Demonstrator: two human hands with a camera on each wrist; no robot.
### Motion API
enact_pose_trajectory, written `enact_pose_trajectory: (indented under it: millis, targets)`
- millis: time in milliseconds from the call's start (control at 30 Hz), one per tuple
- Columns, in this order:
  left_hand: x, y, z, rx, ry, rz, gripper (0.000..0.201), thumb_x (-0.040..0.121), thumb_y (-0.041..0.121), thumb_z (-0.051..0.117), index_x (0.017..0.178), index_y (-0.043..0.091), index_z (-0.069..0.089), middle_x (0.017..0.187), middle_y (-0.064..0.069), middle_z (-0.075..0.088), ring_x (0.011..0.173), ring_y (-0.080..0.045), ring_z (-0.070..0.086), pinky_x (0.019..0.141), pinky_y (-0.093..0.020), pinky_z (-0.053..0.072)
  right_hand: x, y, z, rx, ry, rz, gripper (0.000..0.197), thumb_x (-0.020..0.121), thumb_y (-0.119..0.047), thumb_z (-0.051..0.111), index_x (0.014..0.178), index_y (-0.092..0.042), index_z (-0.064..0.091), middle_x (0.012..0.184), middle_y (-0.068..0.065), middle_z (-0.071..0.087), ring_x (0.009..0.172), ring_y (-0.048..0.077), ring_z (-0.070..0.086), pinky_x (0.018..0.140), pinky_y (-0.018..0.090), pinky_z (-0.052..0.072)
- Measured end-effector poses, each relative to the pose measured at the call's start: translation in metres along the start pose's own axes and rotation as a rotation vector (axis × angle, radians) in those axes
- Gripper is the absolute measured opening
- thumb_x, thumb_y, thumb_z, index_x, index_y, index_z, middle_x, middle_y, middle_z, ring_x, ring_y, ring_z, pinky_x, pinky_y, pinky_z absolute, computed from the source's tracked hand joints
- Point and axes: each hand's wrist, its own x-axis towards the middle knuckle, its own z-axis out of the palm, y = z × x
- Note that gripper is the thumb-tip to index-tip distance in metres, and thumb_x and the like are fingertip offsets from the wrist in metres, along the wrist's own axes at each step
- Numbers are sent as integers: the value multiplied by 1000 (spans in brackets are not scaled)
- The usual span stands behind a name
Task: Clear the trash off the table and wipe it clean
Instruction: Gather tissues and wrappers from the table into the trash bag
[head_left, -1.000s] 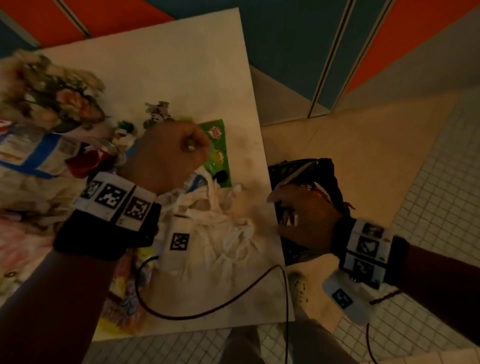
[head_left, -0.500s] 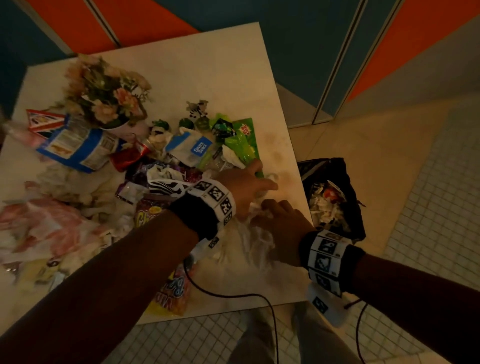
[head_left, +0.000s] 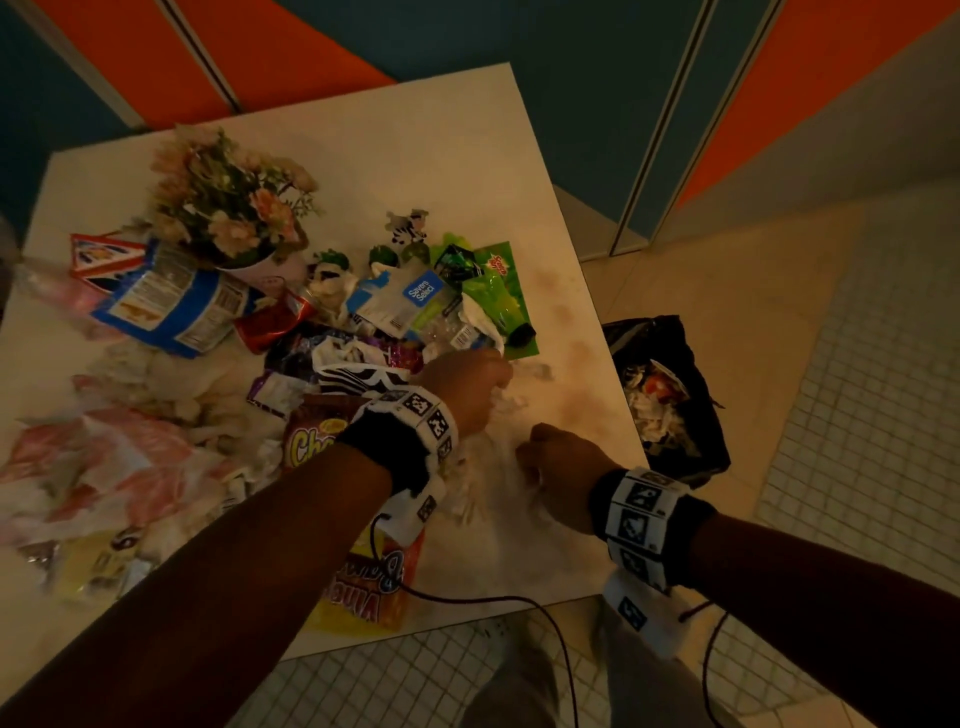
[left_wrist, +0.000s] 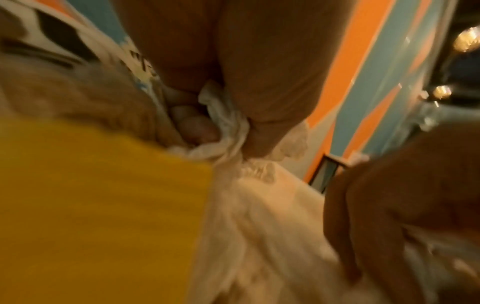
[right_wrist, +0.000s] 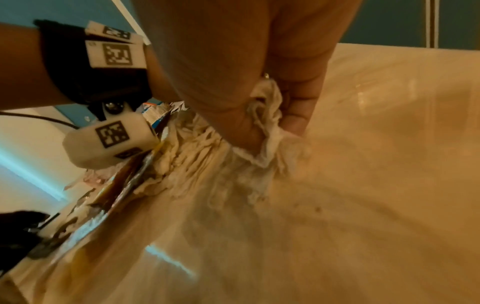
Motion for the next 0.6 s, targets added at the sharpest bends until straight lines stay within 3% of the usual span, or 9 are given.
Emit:
enact_pose_trajectory:
  millis: [100, 167, 233, 300, 367, 500, 567, 600]
  targets:
    - [-13, -12, -14, -199, 176, -45, 11, 76, 3, 62, 83, 11, 62, 90, -6, 59, 89, -27, 59, 67, -25, 37, -4, 1, -2, 119, 78, 27, 16, 79, 2, 54, 83, -14, 53, 97, 3, 44, 88, 26, 46, 71, 30, 35]
    - [-23, -18, -25, -336, 297, -75, 17, 73, 2, 65, 72, 16, 55, 71, 1, 52, 76, -25, 58, 60, -23, 33, -9, 1, -7, 205, 142, 31, 30, 77, 4, 55, 68, -22, 43, 82, -6, 38, 81, 21, 40, 69, 28, 31]
    - [-33, -21, -39, -440, 361, -144, 17, 74, 3, 65, 74, 16, 54, 65, 6, 48, 66, -17, 52, 56, -23, 34, -20, 0, -17, 330, 214, 17, 39, 74, 5, 59, 63, -27, 39, 79, -10, 39, 79, 23, 42, 71, 32, 37]
    - [-41, -27, -54, -572, 405, -228, 13, 76, 2, 62, 81, 13, 57, 68, 6, 51, 63, -9, 49, 55, -20, 38, -29, 0, -27, 483, 331, 2, 38, 71, 7, 61, 64, -27, 45, 79, -4, 48, 77, 29, 49, 72, 40, 46]
    - [-46, -36, -70, -710, 406, -281, 19, 76, -1, 60, 87, 14, 56, 71, 7, 52, 61, -1, 48, 53, -13, 39, -33, -1, -38, 602, 430, -20, 33, 72, 10, 61, 69, -22, 51, 77, 4, 53, 71, 32, 54, 68, 43, 48]
    - [-57, -49, -94, -976, 543, -317, 21, 77, -16, 53, 94, -5, 59, 61, 6, 50, 44, 2, 50, 48, -15, 40, -27, -5, -64, 700, 559, -88, 37, 73, 13, 58, 74, -23, 52, 76, -6, 53, 64, 5, 51, 60, 22, 44]
    - [-65, -44, -104, -1108, 669, -319, 32, 78, -19, 48, 93, 7, 59, 56, 13, 55, 46, 3, 53, 46, -14, 44, -21, -5, -74, 744, 622, -88, 34, 72, 8, 57, 69, -26, 53, 73, -9, 54, 59, -4, 50, 57, 13, 41]
    - [-71, -40, -112, -1178, 716, -291, 34, 78, -19, 47, 90, 12, 56, 55, 14, 57, 48, 3, 55, 48, -13, 46, -19, -4, -79, 757, 662, -79, 32, 72, 7, 56, 66, -25, 54, 69, -10, 56, 56, -4, 50, 55, 14, 41]
